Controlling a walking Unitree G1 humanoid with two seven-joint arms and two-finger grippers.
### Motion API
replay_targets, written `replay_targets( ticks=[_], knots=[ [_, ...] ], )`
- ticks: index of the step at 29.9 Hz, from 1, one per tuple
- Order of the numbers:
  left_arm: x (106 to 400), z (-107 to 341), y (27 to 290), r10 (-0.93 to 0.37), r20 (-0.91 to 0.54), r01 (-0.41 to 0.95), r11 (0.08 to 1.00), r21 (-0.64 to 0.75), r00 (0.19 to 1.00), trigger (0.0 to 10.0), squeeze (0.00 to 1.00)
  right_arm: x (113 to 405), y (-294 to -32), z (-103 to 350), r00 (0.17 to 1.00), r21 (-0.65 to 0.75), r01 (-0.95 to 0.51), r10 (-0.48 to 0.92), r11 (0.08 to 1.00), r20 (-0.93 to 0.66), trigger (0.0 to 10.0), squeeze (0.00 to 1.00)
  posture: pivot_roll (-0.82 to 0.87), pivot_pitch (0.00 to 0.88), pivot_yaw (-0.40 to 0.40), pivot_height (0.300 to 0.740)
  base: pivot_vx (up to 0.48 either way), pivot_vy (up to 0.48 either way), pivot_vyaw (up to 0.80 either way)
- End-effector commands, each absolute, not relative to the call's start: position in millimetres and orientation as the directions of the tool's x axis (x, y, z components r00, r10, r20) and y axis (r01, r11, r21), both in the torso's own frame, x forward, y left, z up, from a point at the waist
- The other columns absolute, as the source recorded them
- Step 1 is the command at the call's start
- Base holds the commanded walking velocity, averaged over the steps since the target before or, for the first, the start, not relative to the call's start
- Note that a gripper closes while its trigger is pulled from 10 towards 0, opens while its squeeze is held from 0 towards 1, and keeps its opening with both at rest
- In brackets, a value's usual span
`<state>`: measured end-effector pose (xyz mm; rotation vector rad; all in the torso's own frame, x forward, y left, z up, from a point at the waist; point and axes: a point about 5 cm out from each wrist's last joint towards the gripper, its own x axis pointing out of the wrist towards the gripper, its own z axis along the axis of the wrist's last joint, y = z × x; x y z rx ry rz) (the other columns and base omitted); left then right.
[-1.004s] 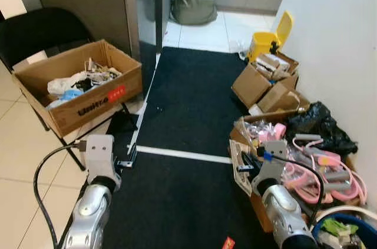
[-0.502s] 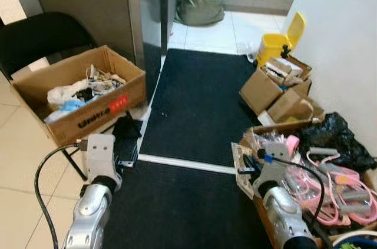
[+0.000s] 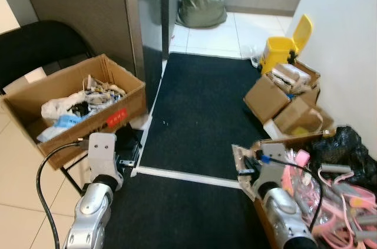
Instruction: Picking trash to rubbish bin
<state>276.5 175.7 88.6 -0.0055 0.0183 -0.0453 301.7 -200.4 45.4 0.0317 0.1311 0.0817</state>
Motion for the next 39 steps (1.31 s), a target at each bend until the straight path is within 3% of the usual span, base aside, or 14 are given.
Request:
replay_targets(
  ticks=[1, 9, 39],
  knots=[
    [273.9, 84.8, 179.7, -0.031, -0.036, 0.031, 0.999, -0.007, 0.999, 10.0, 0.00, 299.9, -195.3, 41.1, 0.985, 0.035, -0.091, 0.095, 0.995, -0.144, 10.0, 0.00, 0.06, 0.109, -0.027, 0.740, 0.360, 0.000, 0.00],
    [273.7, 84.6, 180.0, -0.029, -0.038, 0.028, 1.000, -0.008, 0.999, 10.0, 0.00, 300.5, -194.8, 41.8, 0.985, 0.020, -0.094, 0.096, 0.995, -0.141, 10.0, 0.00, 0.06, 0.115, -0.029, 0.740, 0.360, 0.000, 0.00],
    [273.7, 85.0, 180.6, -0.028, -0.040, 0.027, 1.000, -0.008, 0.999, 10.0, 0.00, 301.6, -192.8, 42.5, 0.985, 0.005, -0.108, 0.107, 0.994, -0.135, 10.0, 0.00, 0.06, 0.126, -0.025, 0.740, 0.352, 0.000, 0.50]
  ],
)
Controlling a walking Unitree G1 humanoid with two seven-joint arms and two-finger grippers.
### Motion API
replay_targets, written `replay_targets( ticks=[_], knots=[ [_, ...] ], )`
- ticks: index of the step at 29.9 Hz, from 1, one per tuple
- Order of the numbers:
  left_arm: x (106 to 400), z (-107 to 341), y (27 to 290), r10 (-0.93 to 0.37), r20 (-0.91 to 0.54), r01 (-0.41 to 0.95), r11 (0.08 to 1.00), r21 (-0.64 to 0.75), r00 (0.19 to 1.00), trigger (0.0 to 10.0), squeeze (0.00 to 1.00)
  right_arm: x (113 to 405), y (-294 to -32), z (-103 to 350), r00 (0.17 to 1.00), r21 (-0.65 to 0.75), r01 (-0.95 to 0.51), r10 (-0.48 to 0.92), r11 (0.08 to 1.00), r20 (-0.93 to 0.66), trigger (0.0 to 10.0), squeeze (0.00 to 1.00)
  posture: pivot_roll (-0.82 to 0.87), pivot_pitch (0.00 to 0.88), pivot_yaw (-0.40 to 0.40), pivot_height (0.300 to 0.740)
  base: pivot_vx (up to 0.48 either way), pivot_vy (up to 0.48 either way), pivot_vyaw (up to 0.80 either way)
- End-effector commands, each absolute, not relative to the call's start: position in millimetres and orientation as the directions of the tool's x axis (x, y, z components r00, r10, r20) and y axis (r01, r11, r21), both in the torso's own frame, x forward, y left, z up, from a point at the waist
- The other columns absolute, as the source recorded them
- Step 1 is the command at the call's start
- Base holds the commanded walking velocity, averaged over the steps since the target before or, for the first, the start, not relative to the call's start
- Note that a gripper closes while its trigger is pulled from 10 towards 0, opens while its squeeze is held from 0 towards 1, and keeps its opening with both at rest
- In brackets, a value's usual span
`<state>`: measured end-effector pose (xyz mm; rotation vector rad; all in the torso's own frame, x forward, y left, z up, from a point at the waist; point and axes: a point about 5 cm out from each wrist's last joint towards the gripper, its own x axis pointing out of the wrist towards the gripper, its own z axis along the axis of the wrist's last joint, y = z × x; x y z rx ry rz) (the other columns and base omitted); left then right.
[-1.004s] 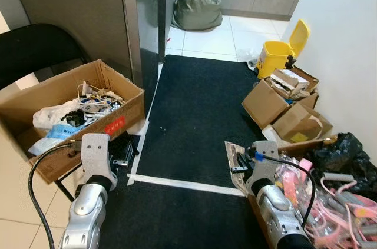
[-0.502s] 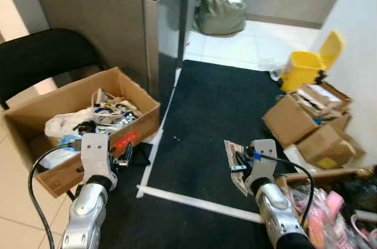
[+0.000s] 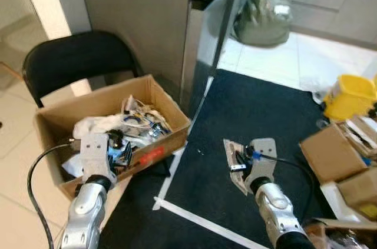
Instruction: Picking trash to rubbish bin
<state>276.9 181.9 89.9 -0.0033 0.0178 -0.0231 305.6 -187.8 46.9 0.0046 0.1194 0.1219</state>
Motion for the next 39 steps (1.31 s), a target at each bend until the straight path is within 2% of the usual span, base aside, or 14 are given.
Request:
replay_targets(
  ticks=[1, 22, 24, 32, 34, 39],
  knots=[
    [274, 85, 181, -0.028, -0.040, 0.027, 1.000, -0.008, 0.999, 10.0, 0.00, 302, -193, 43, 0.985, 0.005, -0.108, 0.107, 0.994, -0.135, 10.0, 0.00, 0.06, 0.126, -0.025, 0.740, 0.352, 0.000, 0.52],
    [274, 86, 181, -0.029, -0.041, 0.029, 1.000, -0.004, 0.999, 10.0, 0.00, 303, -193, 45, 0.987, 0.003, -0.101, 0.101, 0.995, -0.123, 10.0, 0.00, 0.06, 0.127, -0.023, 0.740, 0.344, 0.000, 0.52],
    [275, 89, 182, -0.028, -0.033, 0.028, 1.000, -0.001, 0.999, 10.0, 0.00, 305, -192, 48, 0.990, 0.034, -0.090, 0.093, 0.995, -0.102, 10.0, 0.00, 0.06, 0.127, -0.023, 0.740, 0.343, 0.000, 0.00],
    [297, 145, 187, -0.046, 0.170, 0.041, 0.999, 0.031, 0.984, 10.0, 0.00, 325, -185, 84, 0.994, 0.071, -0.108, 0.105, 0.992, 0.044, 10.0, 0.00, 0.07, 0.125, -0.022, 0.740, 0.162, 0.000, 0.00],
    [304, 169, 187, -0.057, 0.254, 0.044, 0.997, 0.056, 0.965, 10.0, 0.00, 334, -180, 102, 0.987, 0.072, -0.124, 0.115, 0.990, 0.111, 10.0, 0.00, 0.07, 0.126, -0.022, 0.740, 0.000, 0.000, 0.00],
    [309, 199, 186, -0.047, 0.362, 0.022, 0.997, 0.073, 0.931, 10.0, 0.00, 342, -176, 125, 0.970, 0.059, -0.146, 0.131, 0.988, 0.205, 10.0, 0.00, 0.07, 0.127, -0.025, 0.740, 0.000, 0.000, 0.00]
  ],
)
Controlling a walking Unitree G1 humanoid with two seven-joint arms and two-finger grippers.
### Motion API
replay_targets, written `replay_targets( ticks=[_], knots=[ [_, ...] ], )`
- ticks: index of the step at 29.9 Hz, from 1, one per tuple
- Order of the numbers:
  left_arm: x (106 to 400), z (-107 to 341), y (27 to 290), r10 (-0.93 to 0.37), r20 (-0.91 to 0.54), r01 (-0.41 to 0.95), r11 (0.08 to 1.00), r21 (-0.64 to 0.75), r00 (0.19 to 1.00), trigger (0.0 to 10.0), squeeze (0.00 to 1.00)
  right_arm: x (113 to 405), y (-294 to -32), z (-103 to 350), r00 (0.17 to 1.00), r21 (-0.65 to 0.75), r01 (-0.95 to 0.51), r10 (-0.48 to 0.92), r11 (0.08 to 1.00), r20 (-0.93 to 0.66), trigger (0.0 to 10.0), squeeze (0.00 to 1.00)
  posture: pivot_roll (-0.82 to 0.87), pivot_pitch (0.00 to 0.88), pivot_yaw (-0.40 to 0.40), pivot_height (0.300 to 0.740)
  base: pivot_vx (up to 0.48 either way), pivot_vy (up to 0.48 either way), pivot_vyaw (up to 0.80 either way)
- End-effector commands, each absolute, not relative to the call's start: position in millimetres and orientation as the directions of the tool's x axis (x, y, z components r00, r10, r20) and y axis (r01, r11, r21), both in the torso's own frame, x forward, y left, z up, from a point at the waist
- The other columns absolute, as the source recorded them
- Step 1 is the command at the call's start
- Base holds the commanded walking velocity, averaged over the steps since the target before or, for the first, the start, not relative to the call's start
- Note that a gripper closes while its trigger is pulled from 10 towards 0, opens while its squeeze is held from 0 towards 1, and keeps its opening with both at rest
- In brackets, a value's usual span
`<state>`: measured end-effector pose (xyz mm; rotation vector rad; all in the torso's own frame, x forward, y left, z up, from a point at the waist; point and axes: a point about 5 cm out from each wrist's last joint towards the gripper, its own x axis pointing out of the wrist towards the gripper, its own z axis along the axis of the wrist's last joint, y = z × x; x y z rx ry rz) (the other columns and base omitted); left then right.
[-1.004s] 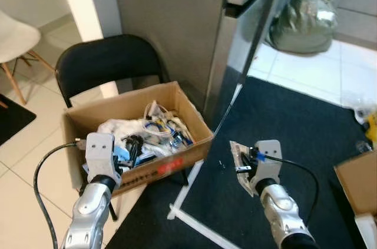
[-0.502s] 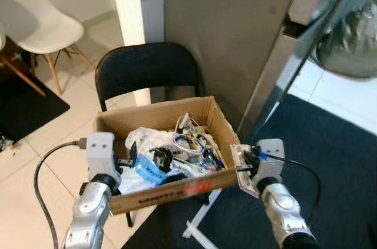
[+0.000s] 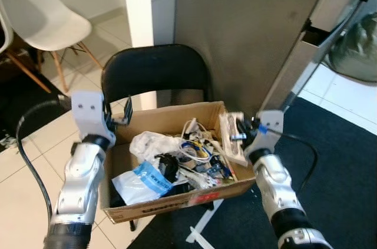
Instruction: Picking trash to rubbish bin
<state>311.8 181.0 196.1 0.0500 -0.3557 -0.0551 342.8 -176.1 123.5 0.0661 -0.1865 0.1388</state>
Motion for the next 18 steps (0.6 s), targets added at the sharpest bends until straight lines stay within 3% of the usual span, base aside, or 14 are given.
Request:
replay_targets(
  ticks=[1, 8, 12, 18],
  knots=[
    [310, 206, 186, -0.046, 0.387, 0.019, 0.997, 0.073, 0.921, 10.0, 0.00, 344, -174, 131, 0.964, 0.059, -0.159, 0.142, 0.986, 0.227, 10.0, 0.00, 0.07, 0.127, -0.025, 0.740, 0.000, 0.000, 0.00],
    [308, 205, 180, -0.119, 0.348, 0.088, 0.991, 0.102, 0.930, 10.0, 0.00, 347, -158, 133, 0.946, 0.057, -0.275, 0.260, 0.960, 0.194, 10.0, 0.00, 0.08, 0.126, -0.028, 0.740, 0.000, 0.000, 0.00],
    [302, 171, 178, -0.206, 0.183, 0.172, 0.968, 0.182, 0.961, 10.0, 0.00, 344, -135, 124, 0.905, 0.044, -0.411, 0.402, 0.910, 0.137, 10.0, 0.00, 0.07, 0.132, -0.038, 0.740, 0.000, 0.000, 0.00],
    [299, 141, 181, -0.210, 0.067, 0.181, 0.937, 0.300, 0.975, 10.0, 0.00, 350, -122, 110, 0.894, 0.085, -0.447, 0.446, 0.890, 0.033, 10.0, 0.00, 0.08, 0.142, -0.062, 0.740, 0.000, 0.000, 0.00]
  ],
)
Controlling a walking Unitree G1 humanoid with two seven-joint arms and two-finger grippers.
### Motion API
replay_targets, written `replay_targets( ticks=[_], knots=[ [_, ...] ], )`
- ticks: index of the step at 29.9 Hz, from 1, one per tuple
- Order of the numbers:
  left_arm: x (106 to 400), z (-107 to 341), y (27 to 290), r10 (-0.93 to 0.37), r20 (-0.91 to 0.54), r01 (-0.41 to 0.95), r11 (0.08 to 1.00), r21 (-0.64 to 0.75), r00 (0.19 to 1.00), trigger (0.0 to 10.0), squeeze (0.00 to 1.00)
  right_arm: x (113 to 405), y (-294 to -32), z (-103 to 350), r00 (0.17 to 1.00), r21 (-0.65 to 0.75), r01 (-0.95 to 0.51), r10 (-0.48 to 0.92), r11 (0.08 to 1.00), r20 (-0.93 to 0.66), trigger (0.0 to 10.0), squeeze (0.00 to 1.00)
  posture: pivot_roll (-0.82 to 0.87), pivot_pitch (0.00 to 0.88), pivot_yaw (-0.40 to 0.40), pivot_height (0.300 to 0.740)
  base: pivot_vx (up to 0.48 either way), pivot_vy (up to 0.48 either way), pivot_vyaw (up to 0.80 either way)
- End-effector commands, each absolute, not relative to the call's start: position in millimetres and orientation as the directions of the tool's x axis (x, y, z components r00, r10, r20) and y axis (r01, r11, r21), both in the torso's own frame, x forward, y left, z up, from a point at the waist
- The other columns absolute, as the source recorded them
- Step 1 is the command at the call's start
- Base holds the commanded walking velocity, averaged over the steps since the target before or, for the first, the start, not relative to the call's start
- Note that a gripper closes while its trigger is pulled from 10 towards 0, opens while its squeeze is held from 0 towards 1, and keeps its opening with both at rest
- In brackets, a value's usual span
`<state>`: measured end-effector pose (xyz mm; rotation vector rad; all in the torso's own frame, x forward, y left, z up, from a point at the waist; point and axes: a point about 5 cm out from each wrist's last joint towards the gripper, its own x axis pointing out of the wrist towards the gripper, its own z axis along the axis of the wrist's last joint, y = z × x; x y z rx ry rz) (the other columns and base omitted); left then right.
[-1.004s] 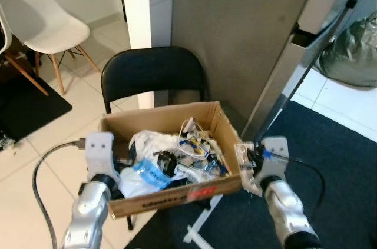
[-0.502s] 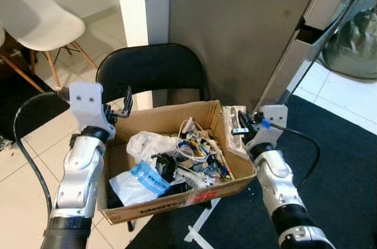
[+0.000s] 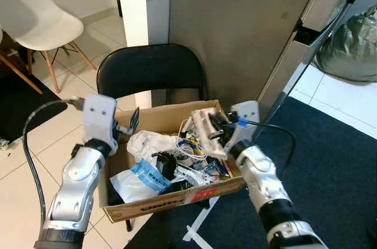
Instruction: Picking trash to rubbish bin
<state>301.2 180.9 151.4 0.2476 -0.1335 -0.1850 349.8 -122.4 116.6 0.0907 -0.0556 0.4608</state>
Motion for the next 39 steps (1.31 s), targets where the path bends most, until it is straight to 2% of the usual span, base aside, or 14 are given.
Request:
replay_targets(
  ticks=[1, 12, 21, 22, 23, 27, 28, 29, 30, 34, 35, 36, 38, 39],
  knots=[
    [299, 141, 181, -0.210, 0.067, 0.181, 0.937, 0.300, 0.975, 10.0, 0.00, 350, -122, 110, 0.894, 0.085, -0.447, 0.446, 0.890, 0.033, 10.0, 0.00, 0.08, 0.142, -0.062, 0.740, 0.000, 0.000, 0.00],
    [291, 129, 149, -0.483, 0.024, 0.469, 0.859, 0.205, 0.875, 10.0, 0.00, 363, -121, 108, 0.902, 0.087, -0.424, 0.429, 0.901, -0.047, 10.0, 0.00, 0.08, 0.154, -0.086, 0.740, 0.000, 0.000, 0.00],
    [288, 126, 146, -0.506, 0.020, 0.491, 0.844, 0.215, 0.862, 10.0, 0.00, 364, -129, 103, 0.924, 0.055, -0.369, 0.372, 0.928, -0.090, 10.0, 0.00, 0.08, 0.158, -0.090, 0.740, 0.000, 0.000, 0.00],
    [287, 125, 147, -0.505, 0.015, 0.489, 0.843, 0.224, 0.863, 10.0, 0.00, 365, -131, 102, 0.927, 0.059, -0.360, 0.364, 0.931, -0.090, 10.0, 0.05, 0.08, 0.159, -0.092, 0.740, 0.000, 0.000, 0.00],
    [287, 125, 147, -0.504, 0.012, 0.489, 0.843, 0.224, 0.864, 10.0, 0.00, 365, -133, 103, 0.931, 0.066, -0.348, 0.353, 0.935, -0.089, 10.0, 1.00, 0.08, 0.162, -0.092, 0.740, 0.000, 0.000, 0.00],
    [287, 125, 148, -0.501, 0.014, 0.487, 0.846, 0.219, 0.865, 10.0, 0.00, 367, -137, 106, 0.943, 0.052, -0.323, 0.326, 0.945, -0.072, 10.0, 1.00, 0.08, 0.158, -0.091, 0.740, 0.000, 0.000, 0.00],
    [287, 126, 148, -0.498, 0.016, 0.484, 0.848, 0.216, 0.867, 10.0, 0.00, 368, -139, 109, 0.948, 0.048, -0.310, 0.313, 0.949, -0.058, 10.0, 0.16, 0.08, 0.160, -0.091, 0.740, 0.000, 0.000, 0.00],
    [287, 126, 148, -0.498, 0.016, 0.484, 0.848, 0.216, 0.867, 10.0, 0.00, 368, -139, 109, 0.948, 0.048, -0.310, 0.313, 0.949, -0.058, 10.0, 0.16, 0.08, 0.160, -0.091, 0.740, 0.000, 0.000, 0.00],
    [288, 127, 149, -0.489, 0.023, 0.474, 0.855, 0.211, 0.872, 10.0, 0.00, 369, -141, 113, 0.956, 0.049, -0.291, 0.292, 0.956, -0.026, 10.0, 0.00, 0.08, 0.161, -0.090, 0.740, 0.000, 0.000, 0.00],
    [292, 133, 156, -0.399, 0.073, 0.381, 0.906, 0.185, 0.914, 10.0, 0.00, 370, -154, 126, 0.975, 0.125, -0.216, 0.207, 0.968, 0.085, 10.0, 0.00, 0.08, 0.159, -0.085, 0.740, 0.000, 0.000, 0.00],
    [295, 135, 163, -0.317, 0.089, 0.301, 0.941, 0.155, 0.944, 10.0, 0.00, 369, -160, 128, 0.978, 0.149, -0.193, 0.177, 0.970, 0.113, 10.0, 0.00, 0.08, 0.163, -0.081, 0.740, 0.000, 0.000, 0.00],
    [295, 135, 163, -0.317, 0.089, 0.301, 0.941, 0.155, 0.944, 10.0, 0.00, 369, -160, 128, 0.978, 0.149, -0.193, 0.177, 0.970, 0.113, 10.0, 0.00, 0.08, 0.163, -0.081, 0.740, 0.000, 0.000, 0.00],
    [297, 138, 183, -0.121, 0.120, 0.116, 0.992, 0.045, 0.985, 10.0, 0.00, 363, -170, 124, 0.981, 0.162, -0.168, 0.148, 0.972, 0.124, 10.0, 0.00, 0.07, 0.159, -0.069, 0.740, 0.000, 0.000, 0.00],
    [297, 138, 183, -0.121, 0.120, 0.116, 0.992, 0.045, 0.985, 10.0, 0.00, 363, -170, 124, 0.981, 0.162, -0.168, 0.148, 0.972, 0.124, 10.0, 0.00, 0.07, 0.159, -0.069, 0.740, 0.000, 0.000, 0.00]
  ],
)
